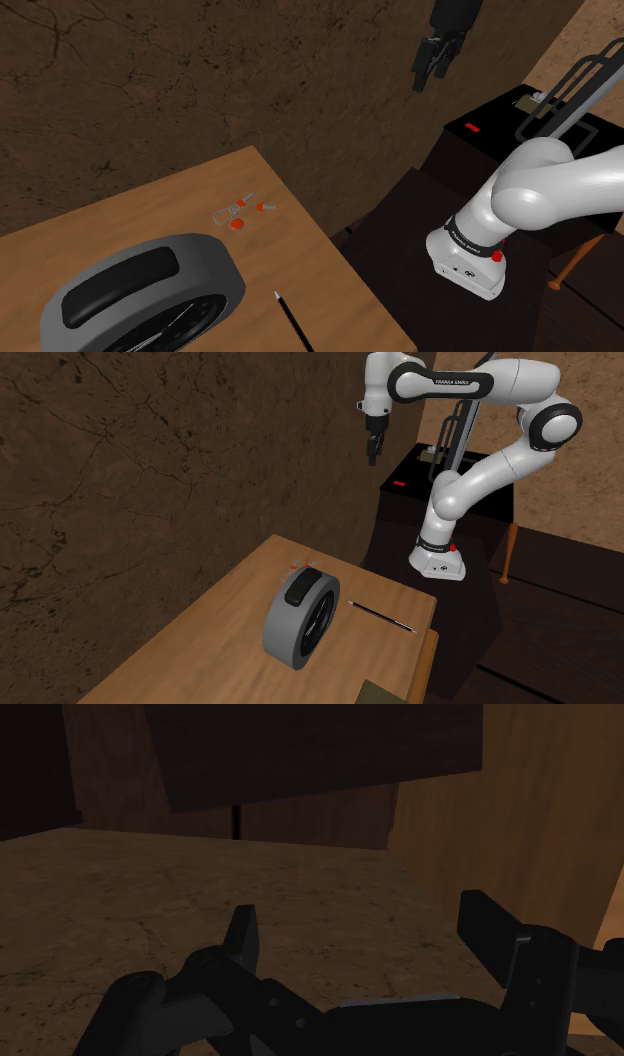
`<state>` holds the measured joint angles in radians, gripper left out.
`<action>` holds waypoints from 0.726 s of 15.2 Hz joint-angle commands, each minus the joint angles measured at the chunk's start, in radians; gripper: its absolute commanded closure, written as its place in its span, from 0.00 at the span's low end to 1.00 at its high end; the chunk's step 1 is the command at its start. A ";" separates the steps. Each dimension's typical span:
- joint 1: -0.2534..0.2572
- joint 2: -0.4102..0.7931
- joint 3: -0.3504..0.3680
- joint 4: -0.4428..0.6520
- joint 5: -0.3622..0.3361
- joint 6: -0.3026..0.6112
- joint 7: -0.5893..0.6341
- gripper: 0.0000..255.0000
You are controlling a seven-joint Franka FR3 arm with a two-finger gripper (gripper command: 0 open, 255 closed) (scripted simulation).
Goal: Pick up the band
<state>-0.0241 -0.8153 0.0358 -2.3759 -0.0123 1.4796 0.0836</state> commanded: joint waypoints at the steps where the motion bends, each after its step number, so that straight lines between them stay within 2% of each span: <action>1: 0.000 0.000 0.000 0.000 0.000 0.000 0.000 0.00; 11: 0.050 0.058 0.235 -0.067 0.186 0.155 0.303 0.00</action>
<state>0.0216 -0.7737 0.2438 -2.4428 0.1547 1.6134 0.3525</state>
